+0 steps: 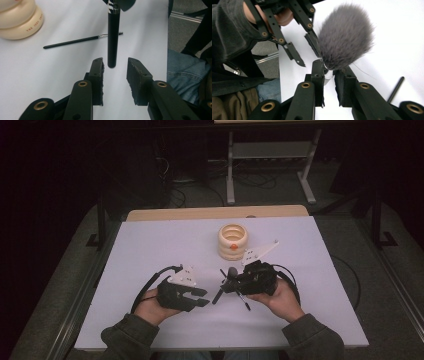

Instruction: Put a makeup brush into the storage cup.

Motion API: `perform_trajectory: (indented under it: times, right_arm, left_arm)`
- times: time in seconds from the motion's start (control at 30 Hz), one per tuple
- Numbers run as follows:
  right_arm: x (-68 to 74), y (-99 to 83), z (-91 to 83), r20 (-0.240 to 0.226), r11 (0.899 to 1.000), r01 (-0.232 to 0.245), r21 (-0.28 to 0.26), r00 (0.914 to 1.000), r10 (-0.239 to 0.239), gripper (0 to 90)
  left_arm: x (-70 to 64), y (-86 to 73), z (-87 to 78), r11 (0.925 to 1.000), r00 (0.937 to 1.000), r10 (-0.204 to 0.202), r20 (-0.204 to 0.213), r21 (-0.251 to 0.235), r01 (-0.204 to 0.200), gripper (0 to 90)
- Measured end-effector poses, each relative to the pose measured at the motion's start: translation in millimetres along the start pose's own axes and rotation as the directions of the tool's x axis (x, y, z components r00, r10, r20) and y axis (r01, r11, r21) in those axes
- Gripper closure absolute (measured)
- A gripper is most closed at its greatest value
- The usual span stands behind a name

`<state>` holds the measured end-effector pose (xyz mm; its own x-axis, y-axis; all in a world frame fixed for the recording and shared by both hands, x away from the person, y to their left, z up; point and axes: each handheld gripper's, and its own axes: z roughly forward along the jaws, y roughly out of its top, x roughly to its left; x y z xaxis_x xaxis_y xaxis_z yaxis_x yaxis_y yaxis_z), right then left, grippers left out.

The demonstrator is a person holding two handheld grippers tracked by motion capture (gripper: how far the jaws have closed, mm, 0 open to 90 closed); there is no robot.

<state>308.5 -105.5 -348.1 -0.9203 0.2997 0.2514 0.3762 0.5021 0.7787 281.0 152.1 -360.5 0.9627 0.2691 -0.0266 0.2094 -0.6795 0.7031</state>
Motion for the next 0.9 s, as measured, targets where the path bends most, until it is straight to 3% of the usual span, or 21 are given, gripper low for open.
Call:
perform_trajectory:
  times: [0.47, 0.9]
  right_arm:
    - [-10.5, 4.5, -7.4, 0.038, 0.999, -0.017, 0.048, 0.9992, 0.016, 77.0]
    - [-19.0, 11.8, -14.2, 0.068, 0.997, -0.028, 0.072, 0.9974, 0.023, 77.1]
  left_arm:
    - [2.3, -11.7, -7.4, 0.9988, 0.9985, -0.048, -0.026, -0.016, 0.047, 59.3]
    - [2.0, -18.7, -10.2, 0.9986, 0.9970, -0.050, -0.059, -0.023, 0.049, 56.2]
